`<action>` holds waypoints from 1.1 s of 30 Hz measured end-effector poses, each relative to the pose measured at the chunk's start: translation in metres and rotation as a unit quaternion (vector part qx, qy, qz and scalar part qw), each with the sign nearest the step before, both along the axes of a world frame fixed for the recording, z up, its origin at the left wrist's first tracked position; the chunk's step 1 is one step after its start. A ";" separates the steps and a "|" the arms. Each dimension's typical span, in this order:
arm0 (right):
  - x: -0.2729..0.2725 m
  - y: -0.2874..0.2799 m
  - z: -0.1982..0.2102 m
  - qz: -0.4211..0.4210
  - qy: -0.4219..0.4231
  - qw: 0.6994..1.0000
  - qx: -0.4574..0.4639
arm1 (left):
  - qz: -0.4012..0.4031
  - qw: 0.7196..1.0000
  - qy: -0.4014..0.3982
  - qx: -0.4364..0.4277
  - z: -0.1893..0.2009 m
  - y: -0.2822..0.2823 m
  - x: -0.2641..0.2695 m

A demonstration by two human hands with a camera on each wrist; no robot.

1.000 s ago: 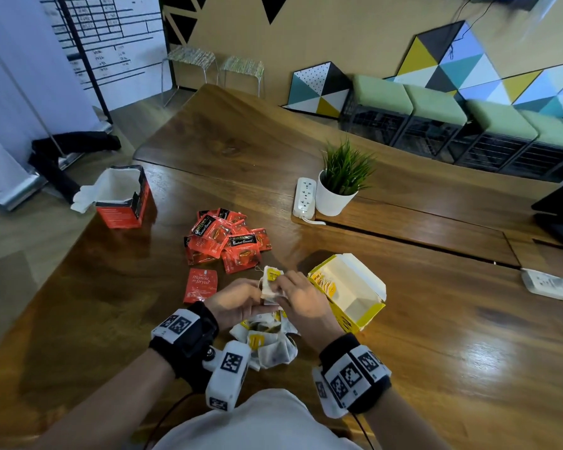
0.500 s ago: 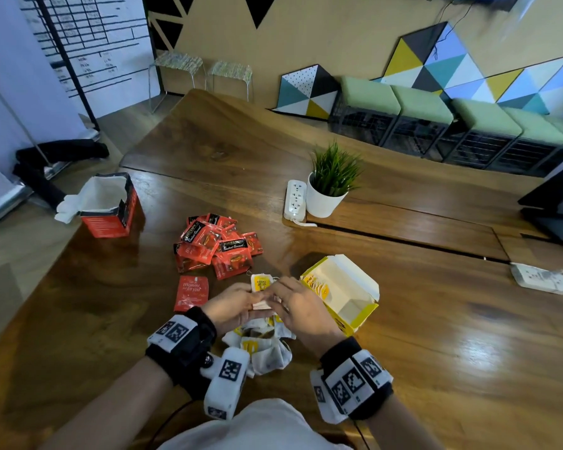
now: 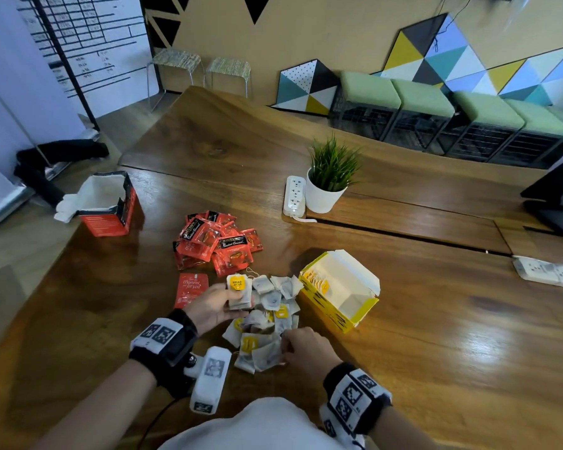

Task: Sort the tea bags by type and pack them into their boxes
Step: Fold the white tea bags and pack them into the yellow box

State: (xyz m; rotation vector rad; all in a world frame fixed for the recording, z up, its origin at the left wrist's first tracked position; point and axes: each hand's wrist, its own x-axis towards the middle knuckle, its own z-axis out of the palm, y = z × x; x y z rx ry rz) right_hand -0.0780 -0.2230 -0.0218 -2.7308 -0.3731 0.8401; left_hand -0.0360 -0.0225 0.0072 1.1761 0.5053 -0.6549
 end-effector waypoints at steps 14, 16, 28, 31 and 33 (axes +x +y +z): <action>0.029 -0.014 0.074 -0.124 -0.181 0.931 0.293 | -0.050 0.999 0.002 -0.020 0.012 -0.017 -0.006; 0.034 -0.007 0.077 -0.115 -0.269 0.923 0.248 | -0.058 0.998 -0.003 -0.035 0.015 -0.022 -0.007; 0.017 0.004 0.039 0.139 -0.430 0.884 0.121 | -0.052 0.994 -0.037 -0.088 0.010 -0.045 -0.002; 0.017 0.002 0.041 0.157 -0.397 0.893 0.141 | -0.048 0.993 -0.046 -0.096 0.011 -0.046 0.000; 0.014 -0.001 0.045 0.147 -0.375 0.898 0.178 | -0.054 0.993 -0.060 -0.083 0.012 -0.047 0.002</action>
